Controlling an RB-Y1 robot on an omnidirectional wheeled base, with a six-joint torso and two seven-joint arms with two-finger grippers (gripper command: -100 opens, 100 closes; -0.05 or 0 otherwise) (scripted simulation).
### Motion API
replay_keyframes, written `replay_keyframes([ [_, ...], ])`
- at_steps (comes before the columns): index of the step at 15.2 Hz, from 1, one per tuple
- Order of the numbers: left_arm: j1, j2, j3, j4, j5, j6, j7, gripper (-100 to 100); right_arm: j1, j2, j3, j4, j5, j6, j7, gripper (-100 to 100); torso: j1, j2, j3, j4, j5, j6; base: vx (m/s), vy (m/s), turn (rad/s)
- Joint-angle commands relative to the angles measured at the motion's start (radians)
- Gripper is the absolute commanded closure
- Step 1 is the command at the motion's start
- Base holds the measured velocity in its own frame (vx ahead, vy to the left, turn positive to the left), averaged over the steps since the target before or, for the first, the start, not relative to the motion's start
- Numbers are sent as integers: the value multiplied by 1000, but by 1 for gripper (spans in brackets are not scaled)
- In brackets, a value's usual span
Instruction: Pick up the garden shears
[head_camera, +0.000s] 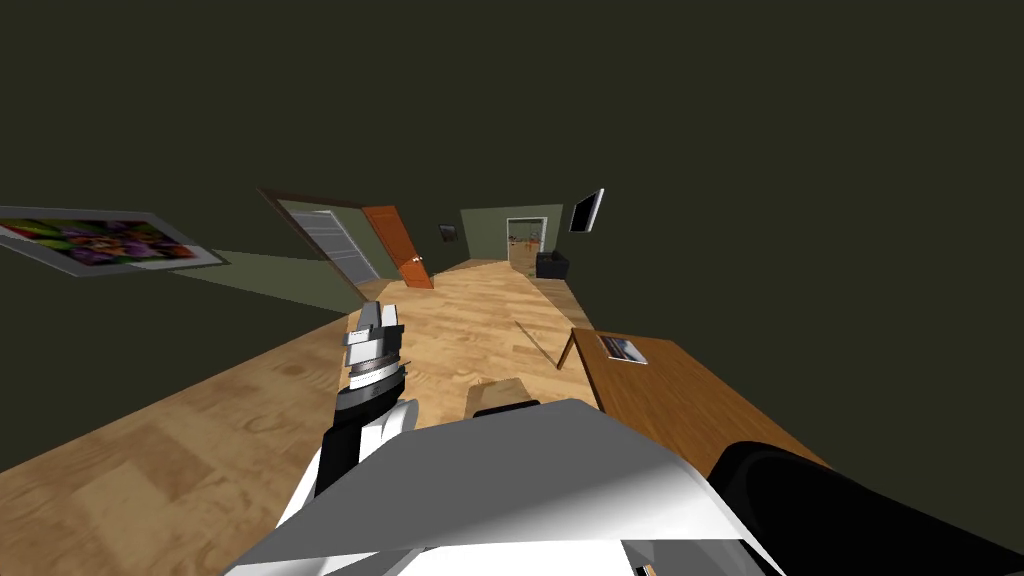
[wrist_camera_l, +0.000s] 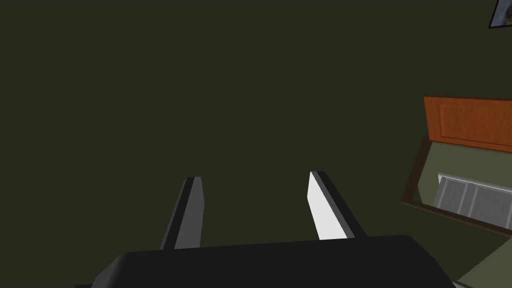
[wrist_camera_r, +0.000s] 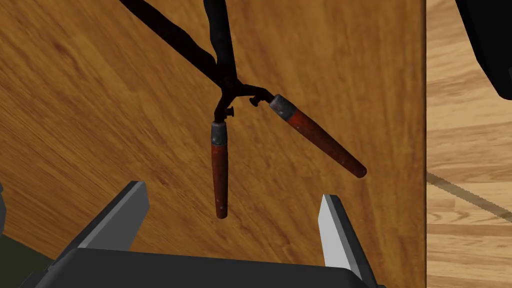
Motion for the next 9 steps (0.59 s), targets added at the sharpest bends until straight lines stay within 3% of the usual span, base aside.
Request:
replay_keyframes([
  [1,0,0,0,0,0,0,0,0,-30,7,3,31,-2,1,3,-100,0,0,0,0,0,0,-31,-21,63],
  [5,0,0,0,0,0,0,0,0,-93,20,9,95,-7,4,7,-100,0,6,4,1,0,0,-50,-22,37],
  [6,0,0,0,0,0,0,0,0,-74,18,4,78,-4,0,7,-100,0,7,4,2,0,0,-31,-10,20],
  [7,0,0,0,0,0,0,0,0,-78,20,4,82,-4,-3,7,100,-1,7,4,2,-1,1,-8,-1,6],
  [9,0,0,0,0,0,0,0,0,-78,20,5,81,-4,-4,7,100,-2,6,4,1,-1,1,0,0,0],
])
